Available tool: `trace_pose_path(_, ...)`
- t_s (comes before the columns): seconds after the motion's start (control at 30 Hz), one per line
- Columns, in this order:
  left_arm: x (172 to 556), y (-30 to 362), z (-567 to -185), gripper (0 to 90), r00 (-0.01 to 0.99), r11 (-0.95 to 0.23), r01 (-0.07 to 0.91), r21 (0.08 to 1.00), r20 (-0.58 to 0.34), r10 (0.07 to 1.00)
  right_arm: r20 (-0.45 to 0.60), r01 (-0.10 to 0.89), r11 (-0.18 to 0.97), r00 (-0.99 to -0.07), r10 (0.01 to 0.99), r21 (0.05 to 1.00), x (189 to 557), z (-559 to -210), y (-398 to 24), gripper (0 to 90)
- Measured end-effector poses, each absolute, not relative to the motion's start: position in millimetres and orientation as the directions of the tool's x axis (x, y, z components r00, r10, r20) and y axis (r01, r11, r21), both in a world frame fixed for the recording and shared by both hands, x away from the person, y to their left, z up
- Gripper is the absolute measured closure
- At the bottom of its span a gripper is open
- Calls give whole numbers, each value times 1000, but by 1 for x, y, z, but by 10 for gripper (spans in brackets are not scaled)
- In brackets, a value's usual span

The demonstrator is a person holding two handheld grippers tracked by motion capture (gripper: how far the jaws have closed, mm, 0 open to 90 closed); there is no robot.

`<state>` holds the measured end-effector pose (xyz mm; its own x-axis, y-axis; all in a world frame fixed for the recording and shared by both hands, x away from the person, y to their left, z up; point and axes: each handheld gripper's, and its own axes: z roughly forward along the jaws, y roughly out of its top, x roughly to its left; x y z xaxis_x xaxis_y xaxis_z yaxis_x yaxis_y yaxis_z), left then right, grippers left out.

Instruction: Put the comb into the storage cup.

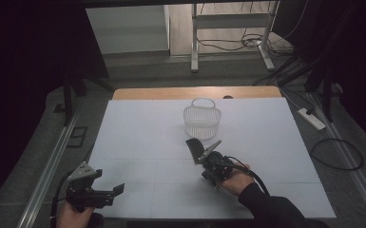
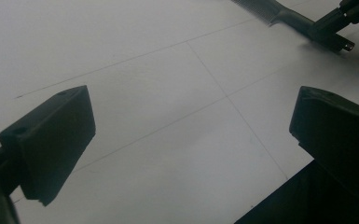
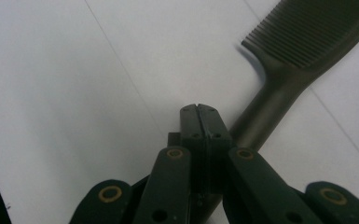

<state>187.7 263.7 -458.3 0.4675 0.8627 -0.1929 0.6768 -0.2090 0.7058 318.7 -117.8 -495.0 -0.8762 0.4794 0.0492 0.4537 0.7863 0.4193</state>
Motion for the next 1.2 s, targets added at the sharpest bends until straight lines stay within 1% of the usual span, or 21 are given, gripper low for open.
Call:
trace_pose_path(0.23, 188, 264, -458, 8, 470, -211, 676, 706, -193, 861, 49, 452, 802, -880, 472, 391, 317, -504, -117, 889)
trace_pose_path(0.93, 188, 263, -458, 10, 470, -213, 676, 706, -190, 862, 40, 492, 780, -854, 519, 386, 326, -503, -133, 889)
trace_pose_path(1.07, 188, 264, -458, 10, 470, -212, 677, 705, -192, 862, 62, 490, 775, -858, 510, 400, 325, -500, -133, 883)
trace_pose_path(1.2, 188, 263, -458, 10, 469, -212, 676, 705, -191, 862, 68, 486, 755, -857, 512, 441, 322, -491, -135, 849)
